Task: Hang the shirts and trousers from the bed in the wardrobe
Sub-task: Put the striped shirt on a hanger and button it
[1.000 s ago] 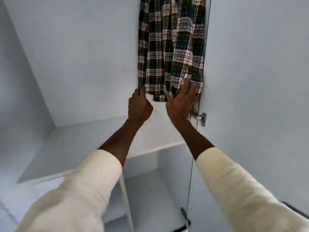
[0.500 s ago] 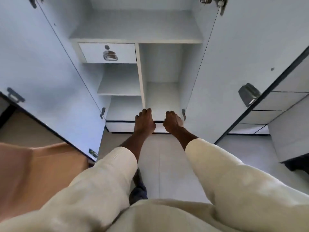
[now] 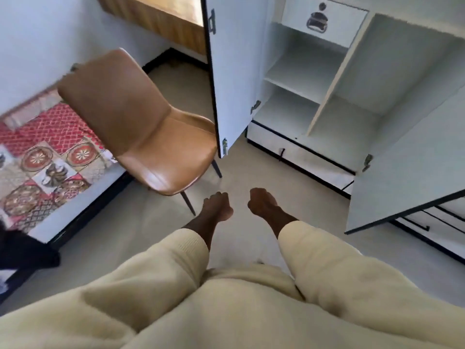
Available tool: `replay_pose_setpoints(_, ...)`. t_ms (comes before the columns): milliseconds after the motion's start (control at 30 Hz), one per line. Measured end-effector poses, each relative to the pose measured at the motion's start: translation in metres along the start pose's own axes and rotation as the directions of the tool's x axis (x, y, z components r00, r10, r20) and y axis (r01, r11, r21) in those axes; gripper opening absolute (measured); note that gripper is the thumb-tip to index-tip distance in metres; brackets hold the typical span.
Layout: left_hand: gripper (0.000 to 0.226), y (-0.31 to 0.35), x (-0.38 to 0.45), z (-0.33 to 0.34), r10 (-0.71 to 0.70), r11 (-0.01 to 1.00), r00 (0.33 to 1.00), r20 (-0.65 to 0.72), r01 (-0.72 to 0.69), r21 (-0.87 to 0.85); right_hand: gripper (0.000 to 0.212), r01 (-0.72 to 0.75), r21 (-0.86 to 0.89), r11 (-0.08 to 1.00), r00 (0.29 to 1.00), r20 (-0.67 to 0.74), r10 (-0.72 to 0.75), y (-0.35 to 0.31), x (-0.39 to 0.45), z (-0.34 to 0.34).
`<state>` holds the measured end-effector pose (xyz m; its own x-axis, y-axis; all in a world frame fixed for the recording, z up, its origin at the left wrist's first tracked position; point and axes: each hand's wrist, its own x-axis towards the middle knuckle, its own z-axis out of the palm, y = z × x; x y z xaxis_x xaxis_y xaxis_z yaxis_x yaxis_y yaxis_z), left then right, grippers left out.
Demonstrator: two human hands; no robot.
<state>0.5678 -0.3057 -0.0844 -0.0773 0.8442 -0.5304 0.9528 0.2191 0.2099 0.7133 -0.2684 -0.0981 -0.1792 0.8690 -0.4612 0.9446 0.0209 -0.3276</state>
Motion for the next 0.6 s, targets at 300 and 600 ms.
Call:
replay_pose_setpoints(300,0.031,-0.243,-0.136,0.021,-0.342,0.928,0.915,-0.215,0.293,-0.229,0.019,0.435,-0.184,0.881,0.9,0.128,-0.417,-0.226,-0.053,0.127)
replay_pose_setpoints(600,0.02,-0.466,-0.281,0.042,-0.691,0.678,0.697,-0.189,0.536,-0.503,0.013,0.693,-0.145,0.706,0.717,0.231,-0.657,-0.447,-0.131,0.24)
